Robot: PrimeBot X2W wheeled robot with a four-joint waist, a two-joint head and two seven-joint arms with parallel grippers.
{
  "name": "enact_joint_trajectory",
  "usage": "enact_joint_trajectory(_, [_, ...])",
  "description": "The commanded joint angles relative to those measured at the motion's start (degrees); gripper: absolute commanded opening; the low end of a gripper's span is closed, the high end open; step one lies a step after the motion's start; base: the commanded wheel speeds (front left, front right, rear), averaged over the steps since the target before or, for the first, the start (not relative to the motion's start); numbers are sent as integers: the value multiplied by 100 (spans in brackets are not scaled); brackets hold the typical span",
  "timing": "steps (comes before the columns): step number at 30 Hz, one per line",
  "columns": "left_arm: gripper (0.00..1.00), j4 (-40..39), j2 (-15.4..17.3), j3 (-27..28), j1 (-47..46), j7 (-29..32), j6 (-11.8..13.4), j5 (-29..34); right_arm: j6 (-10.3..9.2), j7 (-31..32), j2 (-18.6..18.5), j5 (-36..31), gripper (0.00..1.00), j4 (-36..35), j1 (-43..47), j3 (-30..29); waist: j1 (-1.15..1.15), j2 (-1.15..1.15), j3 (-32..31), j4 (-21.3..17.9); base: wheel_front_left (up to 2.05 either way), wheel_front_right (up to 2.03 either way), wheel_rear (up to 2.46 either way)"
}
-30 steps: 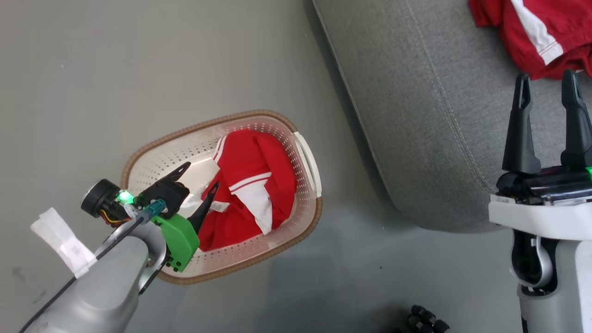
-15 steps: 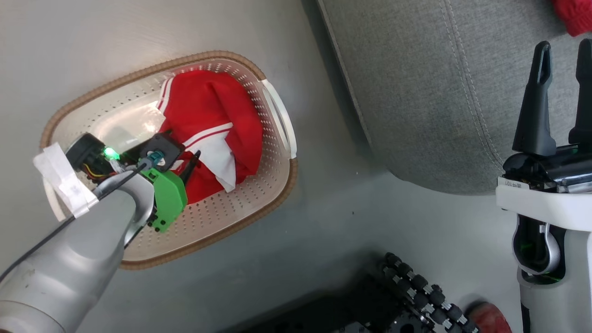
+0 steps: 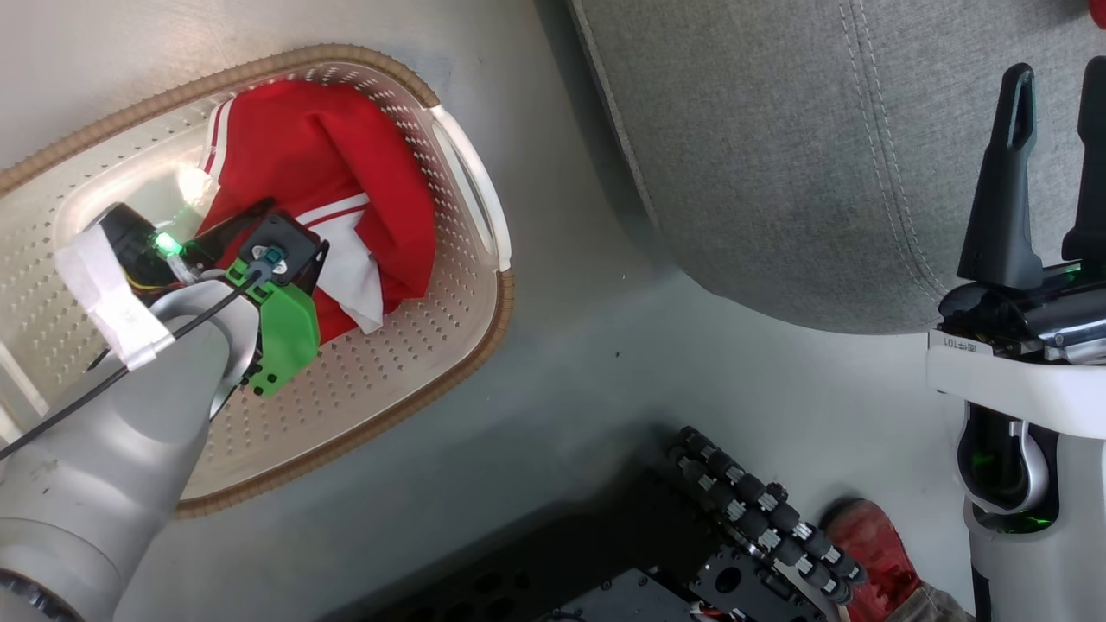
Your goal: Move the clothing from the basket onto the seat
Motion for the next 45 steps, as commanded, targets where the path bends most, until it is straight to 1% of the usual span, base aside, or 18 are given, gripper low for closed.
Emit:
enact_joint_trajectory(1, [100,99,-6,-32,-142,-40,-7,80,-10,-19,4,37,100,-29,45,-35,-1,0,47,-16,0,0,0])
enact_joint_trajectory(3, [100,206,-77,-98,-194,-65,6,131,-10,-20,5,59,100,-35,94,-50,-1,0,61,-11,0,0,0])
enact_joint_trajectory(9, [100,462,-227,-223,-343,-216,147,253,-10,-20,4,110,100,-36,170,-73,-1,0,99,3,0,0,0])
enact_joint_trajectory(10, [74,476,-244,-235,-372,-255,167,261,-10,-20,4,116,100,-34,183,-74,-1,0,104,5,0,0,0])
enact_joint_trajectory(11, [8,501,-262,-243,-405,-292,207,282,-10,-20,4,116,100,-30,192,-67,-1,0,108,4,0,0,0])
enact_joint_trajectory(12, [0,523,-271,-274,-406,-320,199,316,-10,-20,4,113,100,-27,193,-60,-1,0,110,3,0,0,0])
enact_joint_trajectory(18, [0,531,-230,-245,-486,-464,130,260,-10,-19,4,141,100,53,60,-31,-1,0,73,-8,0,0,0])
enact_joint_trajectory(20, [0,467,-188,-189,-493,-480,114,203,-10,-20,3,178,100,84,-21,6,-1,0,25,-32,0,0,0])
enact_joint_trajectory(23, [0,239,-231,-98,-394,-511,102,129,-10,-20,3,67,100,167,-80,14,-1,0,-181,55,0,0,0])
enact_joint_trajectory(26, [0,-169,-233,82,-136,-504,68,-18,-10,-20,1,-98,100,233,-128,58,-1,0,-482,197,0,0,0])
enact_joint_trajectory(31, [0,-882,-101,352,189,-502,20,-64,-10,-20,-7,-405,100,313,-111,120,-1,0,-999,444,0,0,0])
enact_joint_trajectory(36, [0,-1551,-3,778,784,-502,75,-142,-10,-20,-4,-611,100,453,-20,129,-1,0,-1626,717,0,0,0])
enact_joint_trajectory(41, [0,-2099,-74,1289,1449,-502,154,-225,-10,-20,-4,-781,100,606,171,69,-1,0,-2267,981,0,0,0])
enact_joint_trajectory(45, [0,-2521,-164,1724,2003,-502,168,-228,-10,-19,-4,-883,100,749,347,92,-1,0,-2768,1151,0,0,0])
